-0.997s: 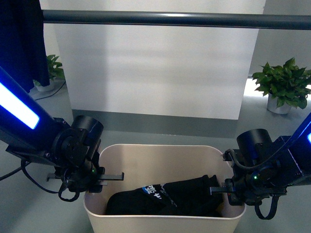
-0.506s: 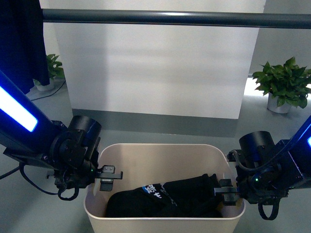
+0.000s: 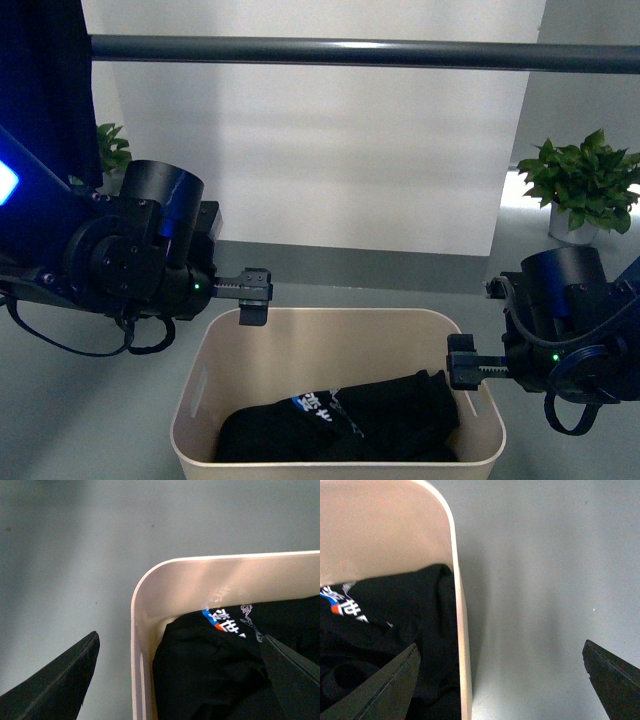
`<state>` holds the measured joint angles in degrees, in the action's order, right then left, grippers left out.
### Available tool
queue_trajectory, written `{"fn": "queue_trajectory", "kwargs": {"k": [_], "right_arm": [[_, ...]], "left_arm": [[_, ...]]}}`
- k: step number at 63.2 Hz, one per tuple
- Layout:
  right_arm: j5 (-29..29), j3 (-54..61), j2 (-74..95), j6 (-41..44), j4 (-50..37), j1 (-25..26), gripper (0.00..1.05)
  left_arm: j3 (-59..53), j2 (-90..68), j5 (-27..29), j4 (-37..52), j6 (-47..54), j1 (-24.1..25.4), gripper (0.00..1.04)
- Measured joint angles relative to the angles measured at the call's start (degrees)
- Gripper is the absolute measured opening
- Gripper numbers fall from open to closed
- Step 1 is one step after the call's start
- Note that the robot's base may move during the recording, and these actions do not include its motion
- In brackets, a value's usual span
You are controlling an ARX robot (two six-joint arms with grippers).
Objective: Move hamper under clothes hanger
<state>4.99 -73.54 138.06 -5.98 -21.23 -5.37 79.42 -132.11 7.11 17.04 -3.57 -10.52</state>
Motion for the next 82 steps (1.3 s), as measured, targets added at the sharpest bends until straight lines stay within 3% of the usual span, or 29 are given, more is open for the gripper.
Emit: {"fn": "queue_trajectory", "kwargs": {"k": [20, 49, 56, 64, 72, 82], "right_arm": [[0.3, 10.7, -11.9, -0.6, -7.3, -0.5, 0.97], [8.7, 36.0, -41.3, 5.3, -28.7, -2.0, 0.97], [9.4, 41.1, -48.5, 5.6, -30.2, -3.8, 0.97], [11.1, 46.2, -55.9, 6.2, -32.1, -6.3, 0.95], [5.5, 50.4, -61.0, 6.2, -33.1, -6.0, 0.78], [3.9, 56.6, -65.8, 6.2, -33.1, -3.6, 0.53]], "left_arm": [[-9.9, 9.6, -3.0, 3.5, 0.2, 0.6, 0.98], [-31.8, 38.5, -10.0, 14.3, 1.2, 2.7, 0.97], [-40.9, 45.5, -1.6, 26.8, 2.3, 2.8, 0.82], [-50.5, 56.7, -1.0, 29.2, 2.6, 3.9, 0.64], [-56.1, 62.4, -1.5, 30.4, 2.6, 4.9, 0.46], [-62.4, 66.3, -2.8, 30.6, 2.7, 5.9, 0.21]]}}
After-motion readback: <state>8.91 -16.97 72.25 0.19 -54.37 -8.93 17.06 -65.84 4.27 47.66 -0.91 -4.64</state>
